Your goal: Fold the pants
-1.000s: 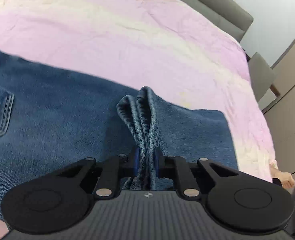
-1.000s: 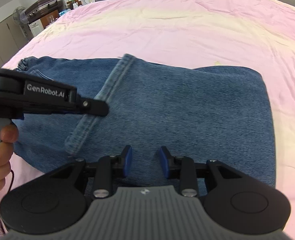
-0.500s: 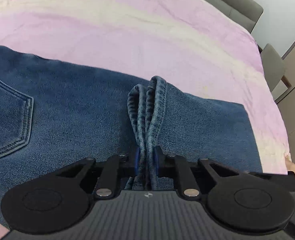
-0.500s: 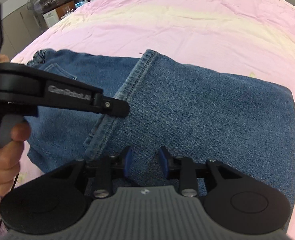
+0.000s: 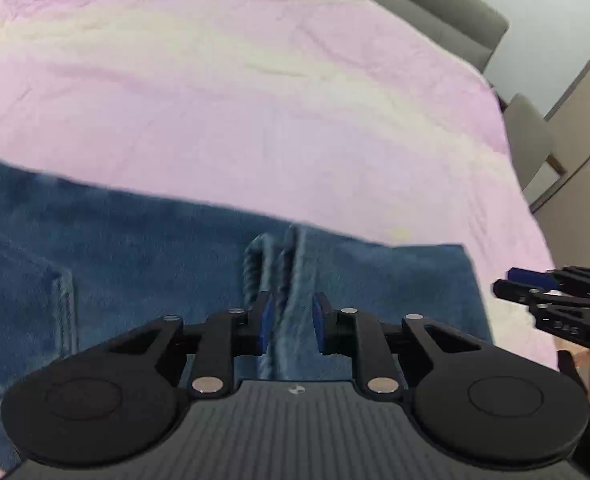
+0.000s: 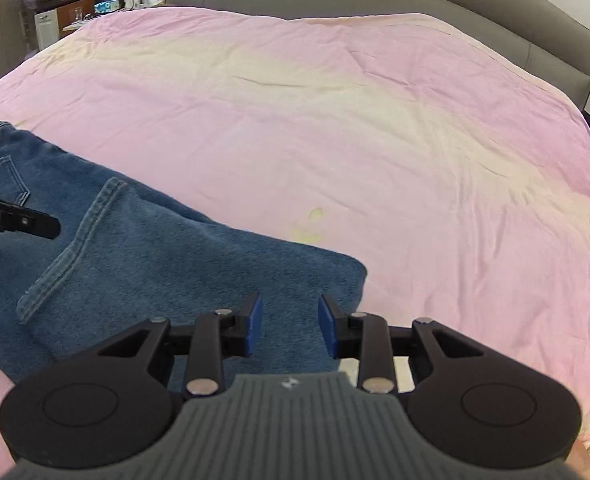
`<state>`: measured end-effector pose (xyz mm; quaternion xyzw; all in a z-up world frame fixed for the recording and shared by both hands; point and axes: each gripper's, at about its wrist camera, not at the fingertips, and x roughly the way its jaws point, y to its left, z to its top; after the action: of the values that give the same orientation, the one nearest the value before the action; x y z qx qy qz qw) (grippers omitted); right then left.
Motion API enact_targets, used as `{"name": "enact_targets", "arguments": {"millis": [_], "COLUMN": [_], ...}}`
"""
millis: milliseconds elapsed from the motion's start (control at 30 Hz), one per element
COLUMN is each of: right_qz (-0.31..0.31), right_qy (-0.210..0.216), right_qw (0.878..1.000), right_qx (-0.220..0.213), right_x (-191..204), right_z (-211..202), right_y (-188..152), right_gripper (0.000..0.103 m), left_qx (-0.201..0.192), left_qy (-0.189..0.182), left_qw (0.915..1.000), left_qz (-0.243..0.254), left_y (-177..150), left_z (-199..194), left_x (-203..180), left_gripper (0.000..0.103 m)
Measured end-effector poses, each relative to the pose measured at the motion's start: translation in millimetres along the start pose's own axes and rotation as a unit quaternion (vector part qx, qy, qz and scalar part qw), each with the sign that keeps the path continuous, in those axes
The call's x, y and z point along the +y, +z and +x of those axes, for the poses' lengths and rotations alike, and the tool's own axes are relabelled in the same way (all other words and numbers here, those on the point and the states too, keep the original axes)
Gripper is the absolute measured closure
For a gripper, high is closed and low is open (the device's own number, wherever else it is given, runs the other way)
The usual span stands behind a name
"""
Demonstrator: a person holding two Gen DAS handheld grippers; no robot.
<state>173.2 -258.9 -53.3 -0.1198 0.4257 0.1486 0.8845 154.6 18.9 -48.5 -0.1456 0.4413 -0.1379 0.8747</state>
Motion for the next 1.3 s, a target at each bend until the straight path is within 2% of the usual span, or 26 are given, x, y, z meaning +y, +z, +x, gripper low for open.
{"name": "enact_targets", "arguments": {"millis": [133,300,367,500,600,733,800,867,933,1000,1100,1167,1300], "right_qz": [-0.008,0.015,0.022,0.033,0.046,0.049,0.054,0.056,0.054,0.05,0.051,0.05,0.021], "right_qy": [-0.026,-0.022,-0.017,-0.011,-0.007,0.003,0.008,0.013,0.017,0.023,0.029,0.032,0.024], "right_qw": [1.0,0.999,0.999,0.998,0.997,0.997,0.997,0.998,0.998,0.998,0.998,0.998,0.999], "right_qx": [-0.005,0.027,0.039,0.061,0.063,0.06,0.047,0.041,0.036,0.029,0.028,0.033,0.044], "right_x": [-5.7,-15.7,-19.1,-21.0,-24.2,-25.3,-25.8,-23.3,-12.7,-3.7,8.7,15.8,31.2], "right_z": [18.8,61.3,77.1,105.9,113.8,102.0,78.0,51.2,23.4,-2.7,-20.7,-24.8,-24.2], "right_y": [8.7,7.2,4.2,-2.1,-2.3,-0.7,-4.4,-14.2,-29.7,-46.5,-66.3,-77.5,-93.3], "right_gripper": [0.085,0.096,0.096,0.097,0.098,0.098,0.097,0.092,0.092,0.092,0.092,0.092,0.092], "left_qx": [0.0,0.03,0.042,0.047,0.049,0.05,0.045,0.044,0.033,0.034,0.038,0.035,0.037], "left_qy": [-0.008,0.039,0.036,0.035,0.028,0.027,0.033,0.042,0.036,0.03,0.017,0.026,0.068], "left_qw": [0.9998,0.9988,0.9983,0.9983,0.9983,0.9983,0.9984,0.998,0.9985,0.9989,0.9991,0.999,0.9964], "left_qz": [0.019,-0.008,-0.02,-0.006,-0.012,-0.01,-0.003,0.015,0.023,0.014,-0.008,0.001,0.037], "left_y": [4.8,4.6,3.4,1.4,1.2,2.2,0.5,-3.5,-13.8,-24.5,-40.4,-51.0,-59.6], "left_z": [23.5,72.1,83.8,95.7,97.5,90.6,79.6,66.9,49.5,35.3,21.7,17.2,25.8], "left_x": [-18.0,-11.5,-4.4,-3.4,0.1,-3.5,-8.1,-17.3,-21.7,-20.8,-17.2,-19.3,-27.7], "left_gripper": [0.083,0.097,0.097,0.097,0.097,0.097,0.097,0.097,0.091,0.091,0.091,0.091,0.091]}}
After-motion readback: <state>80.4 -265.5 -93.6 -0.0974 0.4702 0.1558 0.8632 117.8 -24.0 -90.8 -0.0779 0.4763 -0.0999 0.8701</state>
